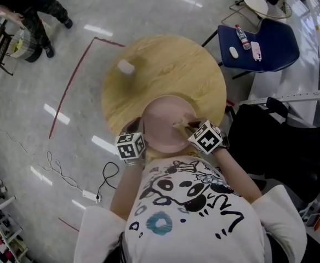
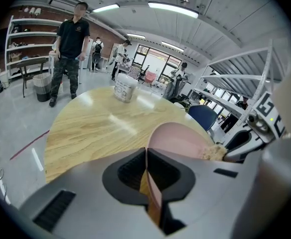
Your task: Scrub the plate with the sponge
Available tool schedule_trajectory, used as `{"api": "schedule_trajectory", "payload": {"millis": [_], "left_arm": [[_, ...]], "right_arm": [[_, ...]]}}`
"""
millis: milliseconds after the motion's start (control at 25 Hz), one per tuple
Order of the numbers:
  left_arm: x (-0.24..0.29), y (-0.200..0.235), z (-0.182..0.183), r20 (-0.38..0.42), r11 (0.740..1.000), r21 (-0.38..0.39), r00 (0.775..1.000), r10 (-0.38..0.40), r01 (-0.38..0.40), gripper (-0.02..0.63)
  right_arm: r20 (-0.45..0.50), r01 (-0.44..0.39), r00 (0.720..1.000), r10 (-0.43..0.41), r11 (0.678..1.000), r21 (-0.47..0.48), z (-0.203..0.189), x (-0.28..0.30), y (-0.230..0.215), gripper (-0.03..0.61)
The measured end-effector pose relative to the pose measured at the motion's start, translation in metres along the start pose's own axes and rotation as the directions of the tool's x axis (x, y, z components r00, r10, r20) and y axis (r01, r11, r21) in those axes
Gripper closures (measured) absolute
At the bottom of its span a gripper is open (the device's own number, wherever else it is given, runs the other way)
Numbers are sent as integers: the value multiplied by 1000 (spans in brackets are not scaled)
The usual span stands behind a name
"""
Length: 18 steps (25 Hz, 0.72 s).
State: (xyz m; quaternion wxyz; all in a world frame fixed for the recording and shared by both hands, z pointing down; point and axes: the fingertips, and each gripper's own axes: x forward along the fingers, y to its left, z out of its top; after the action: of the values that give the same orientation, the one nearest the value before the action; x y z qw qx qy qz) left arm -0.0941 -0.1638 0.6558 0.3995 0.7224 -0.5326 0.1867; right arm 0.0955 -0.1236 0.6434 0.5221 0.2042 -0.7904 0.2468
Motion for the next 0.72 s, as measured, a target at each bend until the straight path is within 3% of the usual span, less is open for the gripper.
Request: {"api": "schedule_trajectory", "payload": {"millis": [360,720], "left_arm": [[1,-2,0,-4,1000,17,1000,9,-9,589],[2,-2,0,-2,1000,6,1000,17,-17,589]], "right_arm": [[-44,-134,990,132,990,-48,-7,7,54,509],[-59,-229,973,224,968,-99,14,23,91,511]]}}
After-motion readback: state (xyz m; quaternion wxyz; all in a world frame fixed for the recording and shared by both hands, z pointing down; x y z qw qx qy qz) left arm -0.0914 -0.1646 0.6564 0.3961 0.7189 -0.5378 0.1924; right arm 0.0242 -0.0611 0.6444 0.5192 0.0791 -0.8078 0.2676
